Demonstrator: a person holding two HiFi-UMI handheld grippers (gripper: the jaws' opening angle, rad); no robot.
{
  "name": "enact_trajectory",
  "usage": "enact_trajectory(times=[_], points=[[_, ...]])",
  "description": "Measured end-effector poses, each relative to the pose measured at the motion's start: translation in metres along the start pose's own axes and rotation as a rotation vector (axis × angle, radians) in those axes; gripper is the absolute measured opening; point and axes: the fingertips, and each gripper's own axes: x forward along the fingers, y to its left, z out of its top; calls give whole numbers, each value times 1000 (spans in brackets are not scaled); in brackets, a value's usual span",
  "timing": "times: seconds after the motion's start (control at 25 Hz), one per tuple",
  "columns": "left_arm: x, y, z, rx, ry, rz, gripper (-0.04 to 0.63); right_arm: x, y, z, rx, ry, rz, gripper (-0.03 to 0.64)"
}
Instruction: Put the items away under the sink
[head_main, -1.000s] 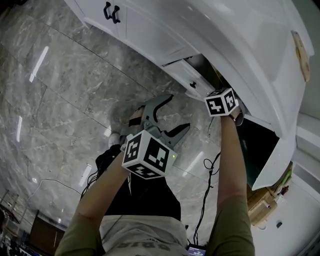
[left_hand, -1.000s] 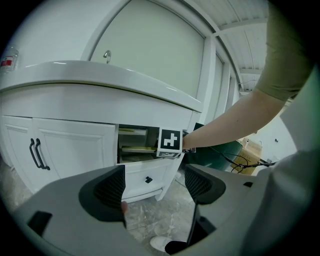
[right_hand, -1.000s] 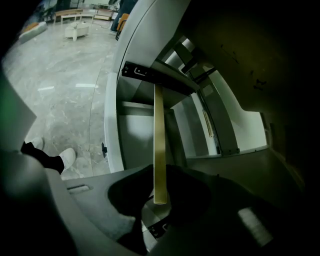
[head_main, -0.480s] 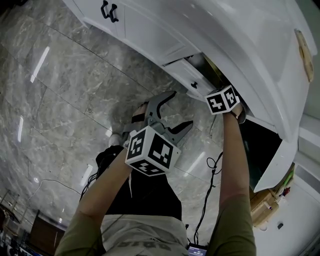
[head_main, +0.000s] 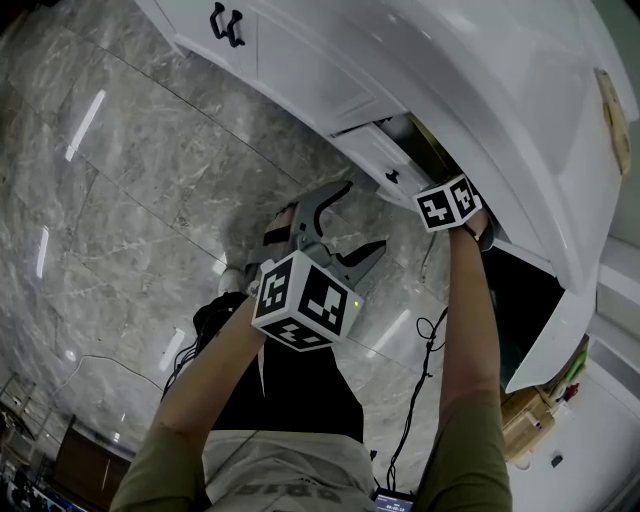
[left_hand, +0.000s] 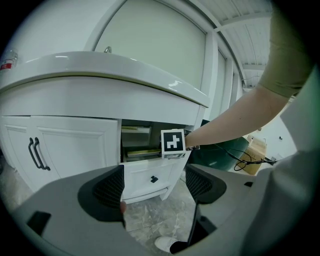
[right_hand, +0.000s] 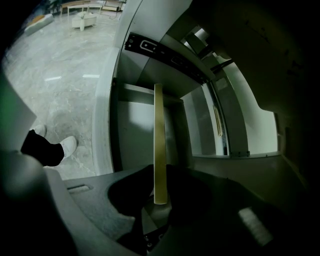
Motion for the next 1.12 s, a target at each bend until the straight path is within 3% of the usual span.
enact_trajectory(times=[1.12], points=[[-3, 26, -6, -44, 20, 48, 367, -4, -14, 4, 110, -34, -32, 86]])
